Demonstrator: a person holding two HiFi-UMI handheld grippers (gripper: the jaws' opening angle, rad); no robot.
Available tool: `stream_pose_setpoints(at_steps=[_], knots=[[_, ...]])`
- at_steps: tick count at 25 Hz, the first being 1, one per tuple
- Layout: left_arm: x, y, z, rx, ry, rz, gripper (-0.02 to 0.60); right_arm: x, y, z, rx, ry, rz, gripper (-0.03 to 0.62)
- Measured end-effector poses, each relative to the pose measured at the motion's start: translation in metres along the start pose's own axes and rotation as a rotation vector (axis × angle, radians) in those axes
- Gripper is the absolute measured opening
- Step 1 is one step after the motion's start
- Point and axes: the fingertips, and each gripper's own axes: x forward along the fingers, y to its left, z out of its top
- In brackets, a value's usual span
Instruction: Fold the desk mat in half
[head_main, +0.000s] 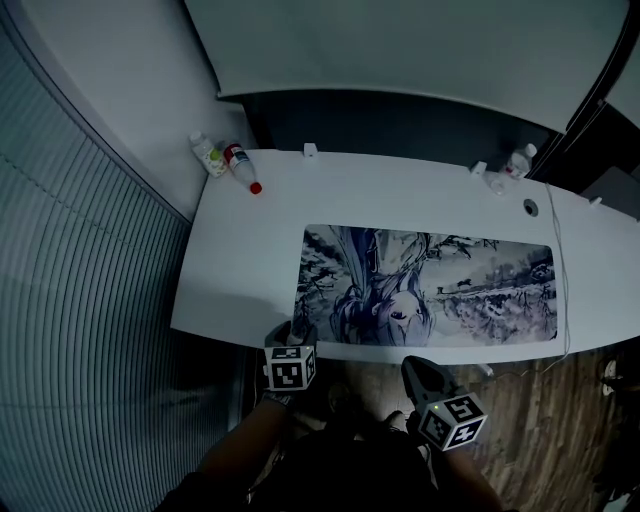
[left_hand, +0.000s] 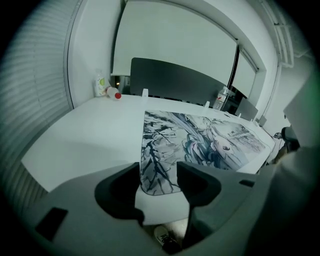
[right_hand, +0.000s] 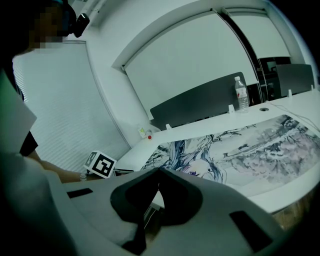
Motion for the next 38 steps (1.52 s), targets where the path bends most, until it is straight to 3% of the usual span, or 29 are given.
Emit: stream_pose_setpoints(at_steps=[7, 15, 27, 38], knots=[[0.015, 0.002, -0.007, 0.0, 0.044, 0.018, 0.239, -0.002, -0.008, -0.003, -0.014, 0.009, -0.016, 0.023], [0.016, 0.004, -0.008, 0.028, 0.028, 0.039, 0.239, 0.003, -0.007, -0.004, -0.009, 0.014, -0.008, 0.023], [0.016, -0.004, -0.006, 0.0, 0.047, 0.006, 0.079, 0.005, -0.002, 0.0, -0.004, 0.011, 0.01, 0.023], [0.006, -0.014, 0.007, 0.002, 0.012, -0.038, 0.044, -0.001, -0.002, -0.001, -0.014, -0.01, -0.004, 0.023]])
